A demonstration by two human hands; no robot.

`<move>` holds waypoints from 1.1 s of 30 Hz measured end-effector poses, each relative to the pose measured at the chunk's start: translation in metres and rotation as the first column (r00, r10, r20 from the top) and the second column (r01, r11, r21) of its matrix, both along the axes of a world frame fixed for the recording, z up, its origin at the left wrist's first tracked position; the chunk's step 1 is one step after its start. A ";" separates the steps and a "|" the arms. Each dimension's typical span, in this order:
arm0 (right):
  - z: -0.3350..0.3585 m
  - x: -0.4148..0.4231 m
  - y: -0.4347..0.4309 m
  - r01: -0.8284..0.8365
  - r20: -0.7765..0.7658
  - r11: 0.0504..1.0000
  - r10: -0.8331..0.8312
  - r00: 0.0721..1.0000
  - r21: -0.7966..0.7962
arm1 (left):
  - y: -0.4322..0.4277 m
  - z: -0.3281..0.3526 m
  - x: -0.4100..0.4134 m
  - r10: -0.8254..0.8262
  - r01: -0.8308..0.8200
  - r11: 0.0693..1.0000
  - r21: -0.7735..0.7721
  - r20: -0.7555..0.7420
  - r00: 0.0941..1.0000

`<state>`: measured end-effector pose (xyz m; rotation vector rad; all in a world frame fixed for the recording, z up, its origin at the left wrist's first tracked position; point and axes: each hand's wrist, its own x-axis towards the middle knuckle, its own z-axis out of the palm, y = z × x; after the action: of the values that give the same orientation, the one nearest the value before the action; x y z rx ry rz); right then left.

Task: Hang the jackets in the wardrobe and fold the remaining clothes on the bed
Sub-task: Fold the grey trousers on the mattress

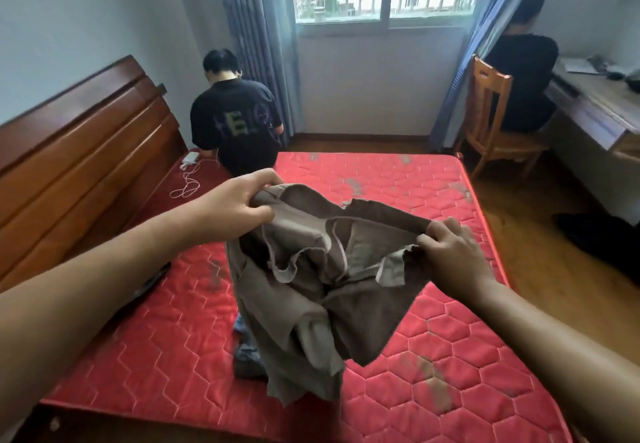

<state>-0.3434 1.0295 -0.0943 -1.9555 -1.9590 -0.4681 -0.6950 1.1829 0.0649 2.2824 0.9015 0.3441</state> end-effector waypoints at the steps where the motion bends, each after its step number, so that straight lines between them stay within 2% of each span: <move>1: 0.007 -0.005 0.006 0.017 -0.062 0.998 -0.022 0.998 -0.067 | 0.004 -0.005 -0.007 -0.014 0.014 1.000 0.008 0.015 1.000; 3: 0.012 -0.019 0.020 -0.019 -0.115 0.968 -0.010 0.993 -0.251 | 0.012 -0.014 -0.016 -0.064 0.063 0.998 0.015 0.066 0.996; 6: 0.011 -0.041 0.044 -0.030 -0.094 0.869 -0.019 0.995 -0.495 | 0.016 -0.014 -0.022 -0.165 0.155 0.984 0.091 0.110 0.980; 9: -0.002 -0.069 0.060 0.027 -0.100 0.795 -0.110 0.989 -0.606 | 0.019 -0.005 -0.025 -0.236 0.210 0.961 0.182 0.135 0.962; 11: -0.010 -0.086 0.063 -0.012 -0.257 0.828 -0.161 0.953 -0.561 | 0.028 -0.002 -0.028 -0.234 0.200 0.958 0.205 0.158 0.959; 13: -0.016 -0.092 0.064 -0.027 -0.416 0.895 -0.180 0.891 -0.446 | 0.046 -0.002 -0.036 -0.192 0.145 0.954 0.264 0.165 0.967; 15: -0.010 -0.087 0.063 0.026 -0.452 0.952 -0.169 0.876 -0.306 | 0.071 -0.007 -0.050 -0.148 0.121 0.912 0.391 0.040 0.988; 16: -0.002 -0.081 0.063 0.050 -0.448 0.967 -0.160 0.879 -0.249 | 0.083 -0.012 -0.058 -0.128 0.148 0.884 0.443 -0.075 0.989; 18: 0.020 -0.069 0.064 0.091 -0.380 0.966 -0.180 0.907 -0.241 | 0.100 -0.027 -0.073 -0.146 0.280 0.842 0.461 -0.305 0.941; 20: 0.041 -0.056 0.063 0.139 -0.254 0.951 -0.212 0.944 -0.277 | 0.105 -0.045 -0.077 -0.259 0.478 0.768 0.426 -0.476 0.840; 22: 0.058 -0.047 0.057 0.171 -0.176 0.942 -0.228 0.957 -0.290 | 0.104 -0.058 -0.071 -0.312 0.609 0.678 0.413 -0.588 0.746; 24: 0.068 -0.040 0.046 0.224 -0.114 0.926 -0.269 0.957 -0.303 | 0.100 -0.067 -0.059 -0.371 0.658 0.627 0.418 -0.582 0.724; 27: 0.074 -0.031 0.028 0.325 -0.037 0.892 -0.354 0.935 -0.314 | 0.083 -0.085 -0.042 -0.426 0.637 0.681 0.360 -0.513 0.745; 30: 0.075 -0.019 0.005 0.391 -0.040 0.854 -0.429 0.902 -0.344 | 0.060 -0.114 -0.020 -0.372 0.649 0.694 0.312 -0.617 0.694; 33: 0.074 -0.007 -0.015 0.417 -0.074 0.829 -0.474 0.877 -0.373 | 0.033 -0.134 -0.002 -0.413 0.641 0.629 0.439 -0.510 0.755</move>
<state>-0.3507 1.0142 -0.0198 -2.6034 -1.5485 -0.0564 -0.6967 1.2164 -0.0694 3.1462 0.2000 -0.1085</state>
